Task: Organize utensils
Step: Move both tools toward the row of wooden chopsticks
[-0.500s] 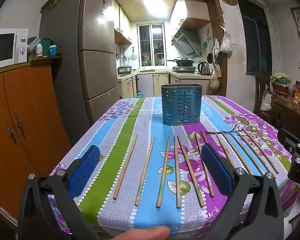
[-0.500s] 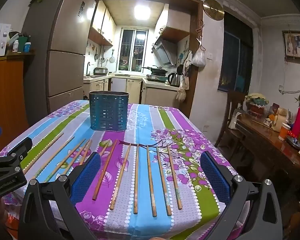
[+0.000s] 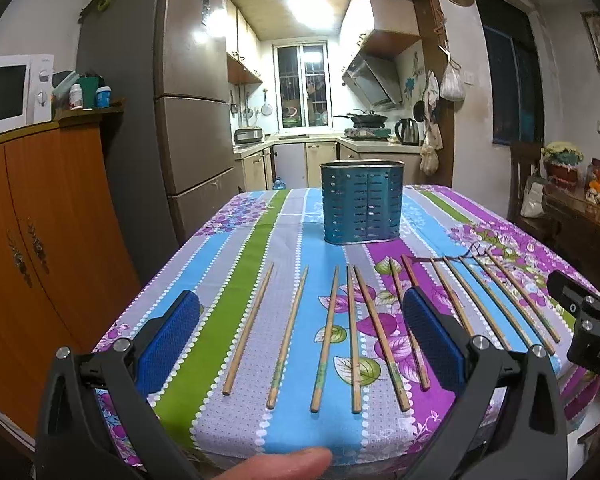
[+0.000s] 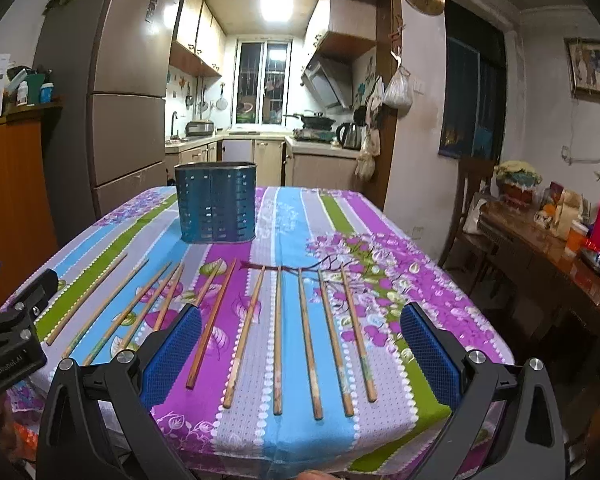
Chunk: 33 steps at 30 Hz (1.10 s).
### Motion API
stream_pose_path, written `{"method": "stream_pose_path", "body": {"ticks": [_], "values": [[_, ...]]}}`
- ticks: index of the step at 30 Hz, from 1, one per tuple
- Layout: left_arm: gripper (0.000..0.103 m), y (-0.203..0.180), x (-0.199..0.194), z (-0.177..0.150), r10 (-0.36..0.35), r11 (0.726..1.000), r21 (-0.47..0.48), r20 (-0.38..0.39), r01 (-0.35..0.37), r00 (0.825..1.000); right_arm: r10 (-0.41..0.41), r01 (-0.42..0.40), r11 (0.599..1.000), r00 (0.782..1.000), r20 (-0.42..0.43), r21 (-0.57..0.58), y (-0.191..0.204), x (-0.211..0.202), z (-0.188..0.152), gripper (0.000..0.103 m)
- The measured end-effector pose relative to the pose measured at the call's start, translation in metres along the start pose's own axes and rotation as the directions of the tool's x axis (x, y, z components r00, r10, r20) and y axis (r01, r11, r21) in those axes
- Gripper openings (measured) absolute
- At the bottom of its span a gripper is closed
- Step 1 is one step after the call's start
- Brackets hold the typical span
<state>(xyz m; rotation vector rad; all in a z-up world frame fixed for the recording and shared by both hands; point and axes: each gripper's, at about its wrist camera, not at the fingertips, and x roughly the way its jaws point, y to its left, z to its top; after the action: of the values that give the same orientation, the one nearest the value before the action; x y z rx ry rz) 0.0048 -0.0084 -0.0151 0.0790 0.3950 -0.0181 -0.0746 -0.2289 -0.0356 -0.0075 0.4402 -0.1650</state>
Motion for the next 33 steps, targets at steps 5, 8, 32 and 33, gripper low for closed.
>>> {"method": "stream_pose_path", "body": {"ticks": [5,8,32,33], "values": [[0.098,0.004,0.003,-0.004,-0.011,0.999,-0.031,-0.037,0.010,0.999,0.085,-0.081,0.995,0.994,-0.065,0.062,-0.004,0.004,-0.006,0.100],[0.098,0.004,0.005,-0.010,-0.032,0.998,-0.060,-0.078,0.027,0.996,0.182,-0.169,0.979,0.976,-0.123,0.110,-0.003,0.007,-0.015,0.100],[0.098,0.000,-0.008,-0.025,-0.081,0.994,-0.084,-0.135,0.070,0.988,0.310,-0.267,0.948,0.896,-0.319,0.173,-0.003,0.010,-0.042,0.100],[0.098,-0.002,-0.004,-0.027,-0.070,0.995,-0.076,-0.156,0.058,0.985,0.321,-0.273,0.943,0.895,-0.309,0.189,-0.006,0.010,-0.041,0.100]]}}
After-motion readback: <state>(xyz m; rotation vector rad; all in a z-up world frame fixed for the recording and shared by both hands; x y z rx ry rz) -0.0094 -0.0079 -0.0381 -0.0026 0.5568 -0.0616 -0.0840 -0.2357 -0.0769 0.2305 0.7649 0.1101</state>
